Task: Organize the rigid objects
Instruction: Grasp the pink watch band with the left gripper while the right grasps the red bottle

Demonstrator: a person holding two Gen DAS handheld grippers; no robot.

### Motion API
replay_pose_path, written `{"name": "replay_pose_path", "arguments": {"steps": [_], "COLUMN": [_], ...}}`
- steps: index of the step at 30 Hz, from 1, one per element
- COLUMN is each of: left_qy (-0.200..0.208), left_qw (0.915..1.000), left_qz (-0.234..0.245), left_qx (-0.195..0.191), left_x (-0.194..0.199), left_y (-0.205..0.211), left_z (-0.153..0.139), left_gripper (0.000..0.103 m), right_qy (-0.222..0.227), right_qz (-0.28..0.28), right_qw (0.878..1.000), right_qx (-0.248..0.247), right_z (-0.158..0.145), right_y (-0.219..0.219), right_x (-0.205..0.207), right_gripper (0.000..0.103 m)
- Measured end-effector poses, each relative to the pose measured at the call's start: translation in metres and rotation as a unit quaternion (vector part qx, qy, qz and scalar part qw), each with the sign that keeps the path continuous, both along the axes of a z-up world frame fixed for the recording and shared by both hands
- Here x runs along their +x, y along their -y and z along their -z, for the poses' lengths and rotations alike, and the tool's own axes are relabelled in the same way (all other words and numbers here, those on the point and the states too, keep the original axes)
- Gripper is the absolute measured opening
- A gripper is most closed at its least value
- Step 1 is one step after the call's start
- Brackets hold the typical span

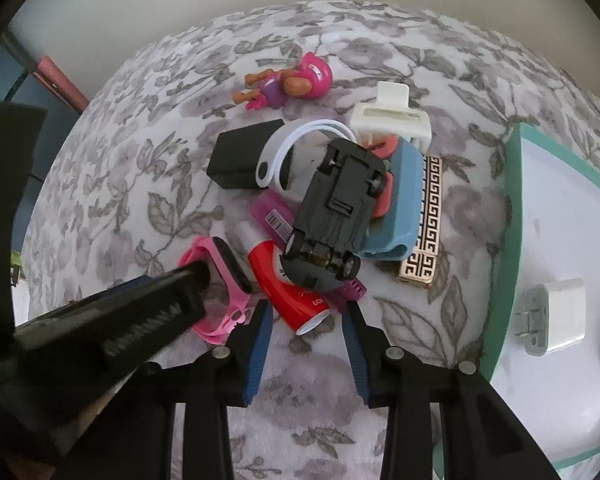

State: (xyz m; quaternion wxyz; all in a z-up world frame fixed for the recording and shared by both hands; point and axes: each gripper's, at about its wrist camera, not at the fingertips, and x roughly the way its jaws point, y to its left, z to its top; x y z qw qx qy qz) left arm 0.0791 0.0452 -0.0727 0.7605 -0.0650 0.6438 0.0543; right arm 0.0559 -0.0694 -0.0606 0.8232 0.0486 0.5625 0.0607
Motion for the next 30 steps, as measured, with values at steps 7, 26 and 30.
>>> {"name": "replay_pose_path", "arguments": {"steps": [7, 26, 30], "left_qy": [0.006, 0.016, 0.017], "left_qw": [1.0000, 0.9994, 0.9995], "left_qz": [-0.002, -0.019, -0.017], "left_qx": [0.005, 0.024, 0.021], "left_x": [-0.003, 0.002, 0.005], "left_y": [0.006, -0.032, -0.037], "left_z": [0.001, -0.004, -0.001], "left_gripper": [0.040, 0.031, 0.031], "right_qy": [-0.019, -0.014, -0.012], "right_qz": [-0.011, -0.027, -0.028], "right_qw": [1.000, 0.999, 0.999], "right_qx": [0.019, 0.014, 0.010], "right_z": [0.003, 0.009, 0.011], "right_y": [-0.001, -0.014, -0.019], "right_x": [-0.001, 0.011, 0.018], "right_gripper": [0.035, 0.035, 0.036]}}
